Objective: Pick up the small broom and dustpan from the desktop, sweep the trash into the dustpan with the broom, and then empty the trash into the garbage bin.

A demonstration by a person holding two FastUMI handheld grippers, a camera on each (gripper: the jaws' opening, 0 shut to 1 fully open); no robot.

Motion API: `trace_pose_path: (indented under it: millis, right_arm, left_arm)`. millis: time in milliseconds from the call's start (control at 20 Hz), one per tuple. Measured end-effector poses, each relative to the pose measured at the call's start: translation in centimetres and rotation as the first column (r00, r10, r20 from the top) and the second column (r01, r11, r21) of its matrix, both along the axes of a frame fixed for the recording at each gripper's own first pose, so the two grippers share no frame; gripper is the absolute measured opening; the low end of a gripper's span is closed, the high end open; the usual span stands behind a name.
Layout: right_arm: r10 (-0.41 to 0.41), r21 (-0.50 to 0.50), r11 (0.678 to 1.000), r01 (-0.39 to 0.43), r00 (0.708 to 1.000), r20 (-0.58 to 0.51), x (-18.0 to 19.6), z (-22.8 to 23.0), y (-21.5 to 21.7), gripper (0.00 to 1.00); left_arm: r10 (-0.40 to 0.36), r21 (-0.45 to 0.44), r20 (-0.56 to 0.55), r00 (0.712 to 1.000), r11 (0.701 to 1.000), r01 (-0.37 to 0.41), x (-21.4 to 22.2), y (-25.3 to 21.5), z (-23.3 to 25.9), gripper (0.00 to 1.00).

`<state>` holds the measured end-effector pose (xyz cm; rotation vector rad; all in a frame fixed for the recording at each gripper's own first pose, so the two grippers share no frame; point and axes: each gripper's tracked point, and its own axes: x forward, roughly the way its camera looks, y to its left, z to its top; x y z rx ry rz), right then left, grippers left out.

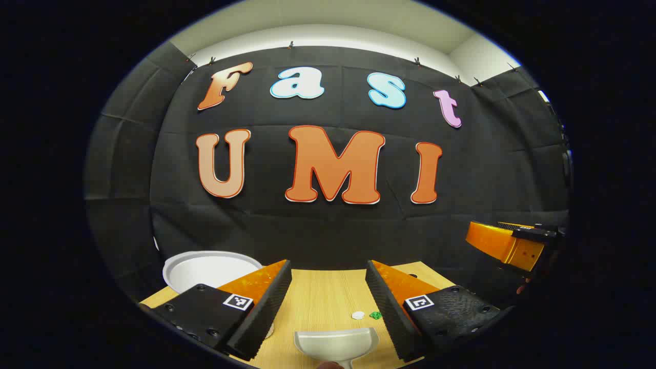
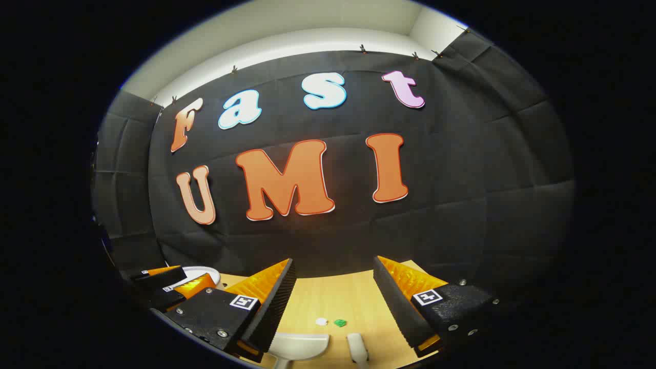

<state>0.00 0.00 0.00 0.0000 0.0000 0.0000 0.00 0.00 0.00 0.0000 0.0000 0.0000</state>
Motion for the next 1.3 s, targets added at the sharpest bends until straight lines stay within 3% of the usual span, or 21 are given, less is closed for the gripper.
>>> trace_pose_path:
  millis: [250, 600, 1000, 1300]
  right_arm:
    - [-0.01, -0.043, 0.999, 0.01, 1.0, 0.001, -0.5, -1.5, -2.1, 0.94]
    - [0.039, -0.057, 0.998, -0.04, 0.999, -0.024, -1.0, -3.8, -2.2, 0.94]
    - [0.081, -0.053, 0.995, -0.088, 0.987, -0.136, -1.3, -7.7, -1.8, 0.94]
    - [0.067, -0.061, 0.995, -0.075, 0.991, -0.115, -1.3, -7.1, -2.1, 0.94]
  left_arm:
    - [0.036, 0.031, 0.004, 0.999, 0.999, -0.036, -0.4, -1.4, -0.7, 0.92]
    - [0.092, 0.033, 0.02, 0.996, 0.995, -0.092, -1.3, -1.7, -0.6, 0.92]
    - [0.086, 0.056, -0.043, 0.995, 0.995, -0.083, -2.1, -2.9, -3.8, 0.92]
    - [0.101, 0.062, -0.039, 0.994, 0.993, -0.099, -2.1, -2.6, -3.7, 0.92]
